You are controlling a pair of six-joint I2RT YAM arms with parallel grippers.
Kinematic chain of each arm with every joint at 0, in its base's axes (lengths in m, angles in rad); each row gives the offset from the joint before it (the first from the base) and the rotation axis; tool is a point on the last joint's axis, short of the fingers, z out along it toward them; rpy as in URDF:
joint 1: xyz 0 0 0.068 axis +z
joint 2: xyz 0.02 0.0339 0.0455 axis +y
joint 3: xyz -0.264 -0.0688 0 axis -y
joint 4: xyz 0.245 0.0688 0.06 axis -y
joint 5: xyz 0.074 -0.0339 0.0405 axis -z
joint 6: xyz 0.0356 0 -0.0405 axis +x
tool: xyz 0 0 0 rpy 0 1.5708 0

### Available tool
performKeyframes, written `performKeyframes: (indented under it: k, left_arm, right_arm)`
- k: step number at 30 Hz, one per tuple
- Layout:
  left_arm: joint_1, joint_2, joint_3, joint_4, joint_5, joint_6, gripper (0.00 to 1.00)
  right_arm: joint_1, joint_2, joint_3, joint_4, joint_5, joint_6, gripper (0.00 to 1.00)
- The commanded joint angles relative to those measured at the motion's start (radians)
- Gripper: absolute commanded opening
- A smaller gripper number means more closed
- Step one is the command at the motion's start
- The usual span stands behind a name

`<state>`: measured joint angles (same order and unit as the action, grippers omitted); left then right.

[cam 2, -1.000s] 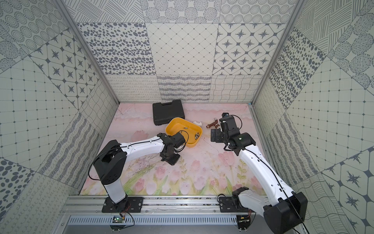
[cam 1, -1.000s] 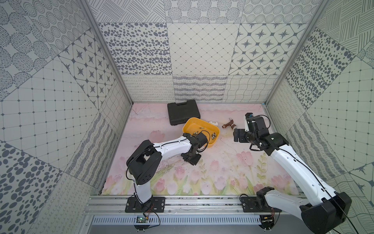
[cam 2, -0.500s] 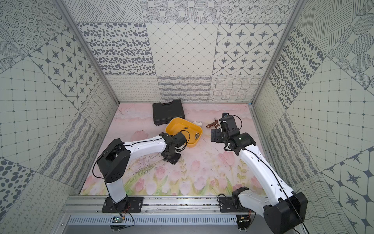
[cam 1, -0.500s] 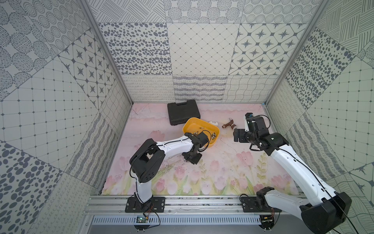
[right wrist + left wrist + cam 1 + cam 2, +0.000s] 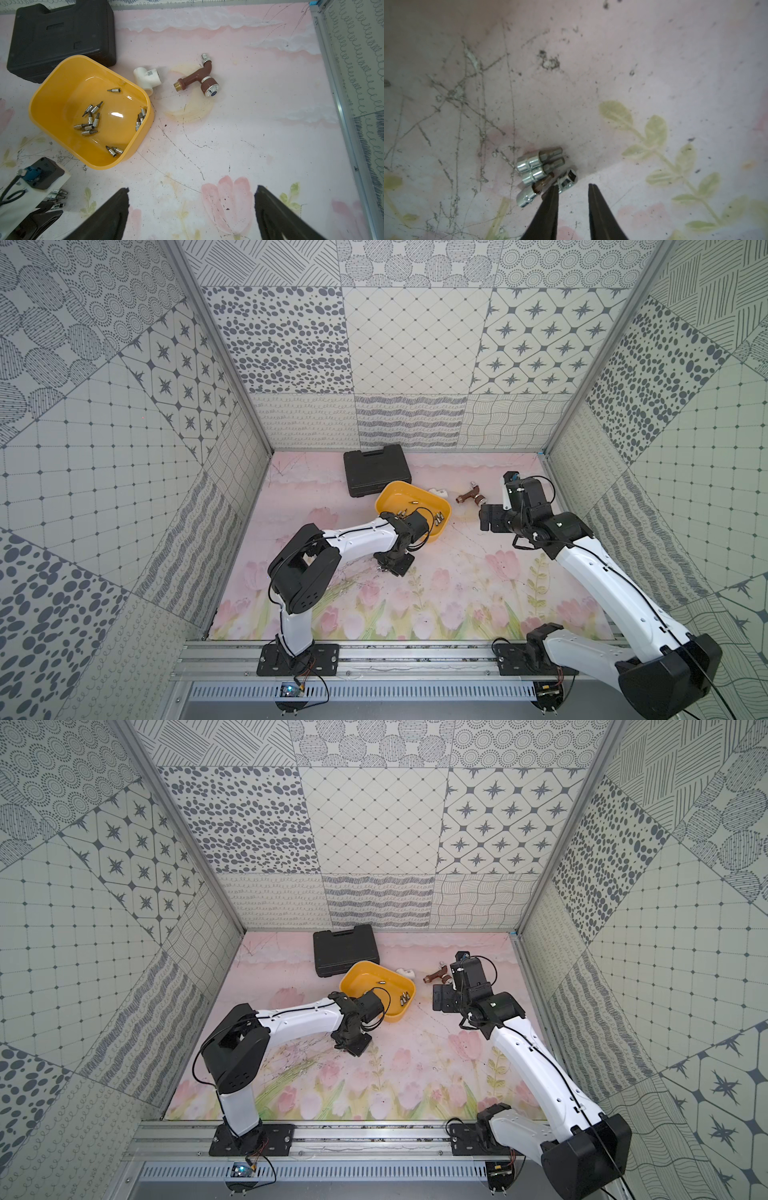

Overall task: Put the bit on the desktop into the storage box
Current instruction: Pick up the screwdriver bit from the center of the board.

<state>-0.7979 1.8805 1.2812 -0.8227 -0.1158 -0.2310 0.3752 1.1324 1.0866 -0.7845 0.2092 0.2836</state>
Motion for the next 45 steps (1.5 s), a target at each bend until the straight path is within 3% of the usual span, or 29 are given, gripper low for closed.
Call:
performKeyframes:
  k: [1,45]
  left_arm:
    - [-0.003,0.007,0.007,-0.018,-0.024,0.022,0.29]
    - [-0.003,0.029,-0.003,-0.013,0.03,0.012,0.23]
  right_arm:
    - [-0.002,0.002,0.022,0.024,-0.002,-0.004,0.96]
    - [-0.003,-0.003,0.004,0.025,0.002,-0.002,0.97]
